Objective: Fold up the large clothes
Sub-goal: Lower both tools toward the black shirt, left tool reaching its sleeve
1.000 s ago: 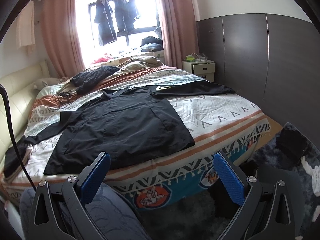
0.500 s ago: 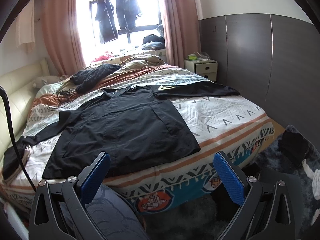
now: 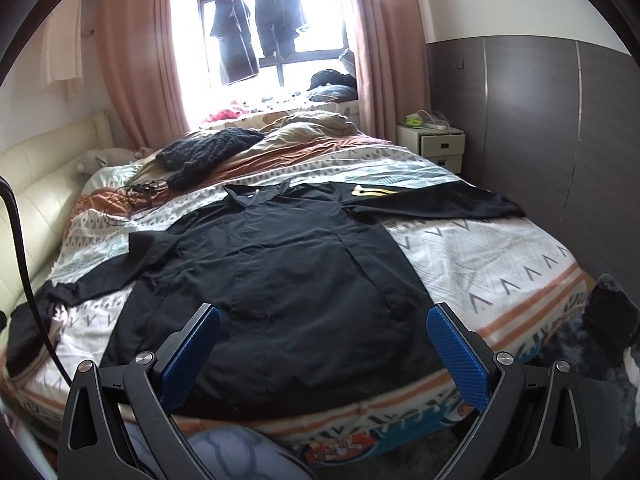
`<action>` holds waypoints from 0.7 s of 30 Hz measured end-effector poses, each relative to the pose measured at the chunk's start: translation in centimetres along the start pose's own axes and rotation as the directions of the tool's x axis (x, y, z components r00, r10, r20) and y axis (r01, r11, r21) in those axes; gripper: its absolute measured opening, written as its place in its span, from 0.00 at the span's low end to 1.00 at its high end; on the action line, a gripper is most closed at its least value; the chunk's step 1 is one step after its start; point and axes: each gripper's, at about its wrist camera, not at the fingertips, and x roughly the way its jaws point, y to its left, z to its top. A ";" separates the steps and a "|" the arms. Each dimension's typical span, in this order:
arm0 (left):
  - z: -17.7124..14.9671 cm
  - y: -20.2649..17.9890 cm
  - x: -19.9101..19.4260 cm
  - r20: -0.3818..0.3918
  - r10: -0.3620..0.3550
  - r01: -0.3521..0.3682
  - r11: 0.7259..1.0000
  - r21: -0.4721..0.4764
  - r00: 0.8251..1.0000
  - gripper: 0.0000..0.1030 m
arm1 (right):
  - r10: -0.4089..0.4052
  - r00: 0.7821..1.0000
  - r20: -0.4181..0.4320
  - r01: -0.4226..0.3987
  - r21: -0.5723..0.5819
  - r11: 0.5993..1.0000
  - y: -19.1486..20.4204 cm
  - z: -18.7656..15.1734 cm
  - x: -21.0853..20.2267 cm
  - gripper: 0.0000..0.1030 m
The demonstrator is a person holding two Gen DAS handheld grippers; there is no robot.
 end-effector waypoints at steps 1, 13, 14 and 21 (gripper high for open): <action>0.3 0.3 0.5 -0.007 0.003 -0.003 1.000 -0.004 1.000 1.00 | 0.007 1.000 -0.002 -0.007 0.000 1.000 0.5 0.4 0.6 1.00; 3.5 5.5 7.0 -0.066 0.080 -0.086 0.992 -0.095 0.995 1.00 | 0.117 0.992 -0.048 -0.117 -0.009 0.993 7.8 6.1 10.2 1.00; 3.6 6.1 7.4 -0.073 0.088 -0.095 0.990 -0.102 0.993 1.00 | 0.134 0.989 -0.054 -0.135 -0.003 0.991 8.6 6.6 11.2 1.00; 5.3 10.3 10.4 -0.100 0.171 -0.184 0.973 -0.142 0.980 1.00 | 0.222 0.972 -0.082 -0.220 0.034 0.975 13.7 8.8 17.0 1.00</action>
